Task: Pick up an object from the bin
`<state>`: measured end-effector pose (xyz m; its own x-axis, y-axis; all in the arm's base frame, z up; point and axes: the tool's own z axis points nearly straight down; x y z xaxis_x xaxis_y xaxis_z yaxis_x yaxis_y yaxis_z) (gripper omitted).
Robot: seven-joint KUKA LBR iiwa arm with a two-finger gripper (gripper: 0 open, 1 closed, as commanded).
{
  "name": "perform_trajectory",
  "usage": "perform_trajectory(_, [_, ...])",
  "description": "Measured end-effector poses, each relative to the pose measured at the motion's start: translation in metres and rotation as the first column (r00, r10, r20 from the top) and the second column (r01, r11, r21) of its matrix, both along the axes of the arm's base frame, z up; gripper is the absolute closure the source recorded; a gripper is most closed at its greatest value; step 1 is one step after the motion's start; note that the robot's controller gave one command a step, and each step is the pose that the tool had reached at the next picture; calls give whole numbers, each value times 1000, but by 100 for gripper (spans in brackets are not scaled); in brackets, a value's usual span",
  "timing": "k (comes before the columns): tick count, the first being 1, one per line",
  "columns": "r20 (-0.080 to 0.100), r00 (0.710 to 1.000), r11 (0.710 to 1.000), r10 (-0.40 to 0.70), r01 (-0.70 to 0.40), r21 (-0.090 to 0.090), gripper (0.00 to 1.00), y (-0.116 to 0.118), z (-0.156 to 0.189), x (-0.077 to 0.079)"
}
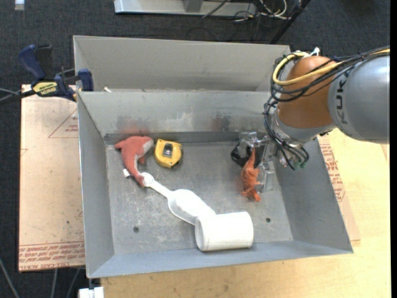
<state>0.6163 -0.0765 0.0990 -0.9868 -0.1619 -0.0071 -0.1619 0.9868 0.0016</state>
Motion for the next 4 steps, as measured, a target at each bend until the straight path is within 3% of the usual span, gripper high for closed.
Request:
perform_trajectory(1, [1,995,995,95,-95,1,0,-3,-16,6])
perform_trajectory(2, [32,897,897,441,-441,-10,100,-15,-13,10])
perform_trajectory(4, [32,897,897,441,-441,-12,100,-16,-13,11])
